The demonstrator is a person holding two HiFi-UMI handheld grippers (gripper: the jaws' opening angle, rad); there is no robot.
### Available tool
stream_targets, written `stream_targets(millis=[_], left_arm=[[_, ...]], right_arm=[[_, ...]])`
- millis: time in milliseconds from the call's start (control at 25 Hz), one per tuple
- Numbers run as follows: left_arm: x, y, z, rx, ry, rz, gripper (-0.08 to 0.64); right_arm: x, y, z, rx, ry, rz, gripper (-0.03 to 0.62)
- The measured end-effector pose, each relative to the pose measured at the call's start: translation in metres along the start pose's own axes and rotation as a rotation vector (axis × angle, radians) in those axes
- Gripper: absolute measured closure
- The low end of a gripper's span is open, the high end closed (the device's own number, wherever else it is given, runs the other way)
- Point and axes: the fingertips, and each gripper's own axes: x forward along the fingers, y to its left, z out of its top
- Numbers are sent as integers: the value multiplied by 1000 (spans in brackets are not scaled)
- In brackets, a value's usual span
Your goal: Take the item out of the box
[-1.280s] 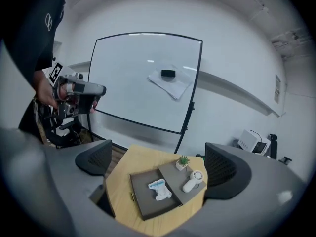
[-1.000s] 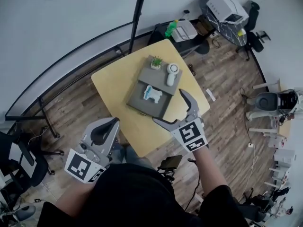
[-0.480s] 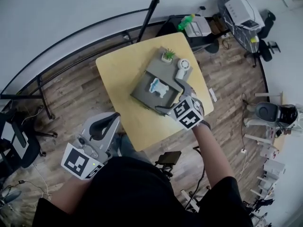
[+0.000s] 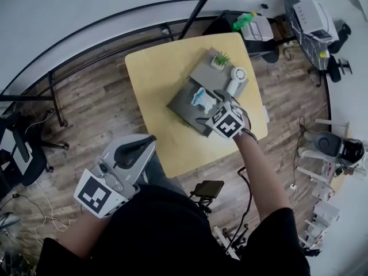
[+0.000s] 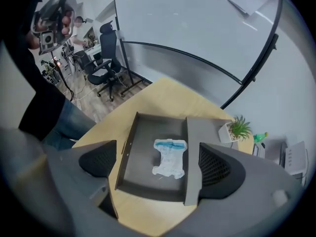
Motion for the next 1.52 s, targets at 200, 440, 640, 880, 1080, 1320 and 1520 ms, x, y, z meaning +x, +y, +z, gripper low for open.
stream_targets(millis=[200,440,640,880,1080,1320,1520], left_arm=[[-3,1,-20,-60,62,6,561],[-7,-1,-36,-99,102,5,561],[-10,1,-43,-112,112,8,561],[-13,-1,-48,-120,121,7,561],[-15,-2,-50,-129,120,7,561],[-17,-6,-53,-126,127,-3,561],[-20,-6,-54,-136,122,-1,561]], right_arm=[[36,-1,-21,20,77,68,83],[60,-17,-38,13,160,53,92],[77,-18,-48,24,214,71,110],[87,-15,-56,17,263,89,120],[91,-7,-58,-2,291,115,152],[98,-8,-65,50,315,92,259],[102,-10,-60,53,303,69,338]])
